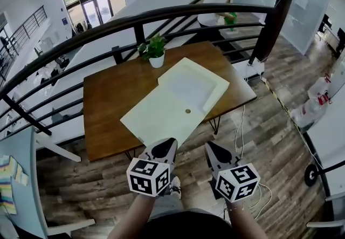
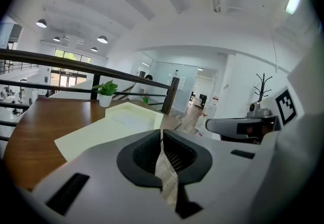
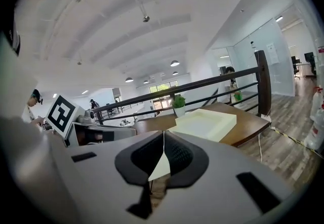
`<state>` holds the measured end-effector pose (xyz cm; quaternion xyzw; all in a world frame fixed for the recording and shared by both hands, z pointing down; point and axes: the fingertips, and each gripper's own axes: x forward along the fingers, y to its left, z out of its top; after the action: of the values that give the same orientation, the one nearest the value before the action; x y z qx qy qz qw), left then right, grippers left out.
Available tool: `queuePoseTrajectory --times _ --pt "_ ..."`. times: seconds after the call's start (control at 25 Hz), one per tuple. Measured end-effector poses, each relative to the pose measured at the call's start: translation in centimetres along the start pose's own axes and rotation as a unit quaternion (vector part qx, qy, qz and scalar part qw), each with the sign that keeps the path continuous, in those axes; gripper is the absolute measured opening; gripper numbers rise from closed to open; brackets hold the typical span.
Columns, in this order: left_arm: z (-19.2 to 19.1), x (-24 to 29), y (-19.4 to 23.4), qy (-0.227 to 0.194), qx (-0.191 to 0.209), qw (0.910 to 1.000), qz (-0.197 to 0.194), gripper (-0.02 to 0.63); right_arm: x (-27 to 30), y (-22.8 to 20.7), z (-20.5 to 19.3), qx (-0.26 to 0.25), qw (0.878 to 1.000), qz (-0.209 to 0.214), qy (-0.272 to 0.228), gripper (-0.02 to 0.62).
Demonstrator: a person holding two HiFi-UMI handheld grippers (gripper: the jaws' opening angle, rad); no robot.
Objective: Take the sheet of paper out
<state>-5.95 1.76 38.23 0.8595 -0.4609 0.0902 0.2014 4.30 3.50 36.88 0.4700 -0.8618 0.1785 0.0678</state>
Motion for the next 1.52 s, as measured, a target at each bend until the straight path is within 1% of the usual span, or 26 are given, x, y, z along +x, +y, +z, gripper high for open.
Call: queuePoseTrajectory --times 0.16,0.32,0.48,0.68,0.92,1.2,1.36,1.52 --pt "1.9 2.6 2.8 0.01 0.012 0.9998 -0.011 0.028 4.1 -1.1 1.7 0.003 1.0 -0.007 0.0 0.028" --pt "2.5 4.4 5.0 0.019 0.005 0.9997 -0.016 0.028 6.5 -1.9 2.4 0.005 1.0 -0.016 0.004 0.028" --pt "2.7 5.6 6.3 0.03 0.001 0.9994 -0.02 0.028 8.0 -2.8 2.6 0.012 1.0 -0.025 0.009 0.028" --pt "2.2 7.2 6.8 0.048 -0.002 0.9985 -0.026 0.028 9.2 -4.0 2.0 0.022 0.999 -0.03 0.023 0.028" --pt "2.7 9.0 7.5 0.053 -0.001 0.9983 -0.024 0.028 10.8 -5.3 2.3 0.021 0.999 -0.025 0.033 0.028" --pt "3.0 11.9 8.7 0.065 0.012 0.9978 -0.004 0.028 13.2 -6.9 2.1 0.029 0.998 0.003 0.054 0.028" --pt "2.9 14.3 9.2 0.082 0.028 0.9962 -0.006 0.028 14.4 -9.1 2.2 0.034 0.997 0.008 0.064 0.028" --pt "3.3 16.0 10.4 0.095 0.049 0.9942 0.002 0.028 15.9 -11.0 2.4 0.039 0.997 0.007 0.072 0.028"
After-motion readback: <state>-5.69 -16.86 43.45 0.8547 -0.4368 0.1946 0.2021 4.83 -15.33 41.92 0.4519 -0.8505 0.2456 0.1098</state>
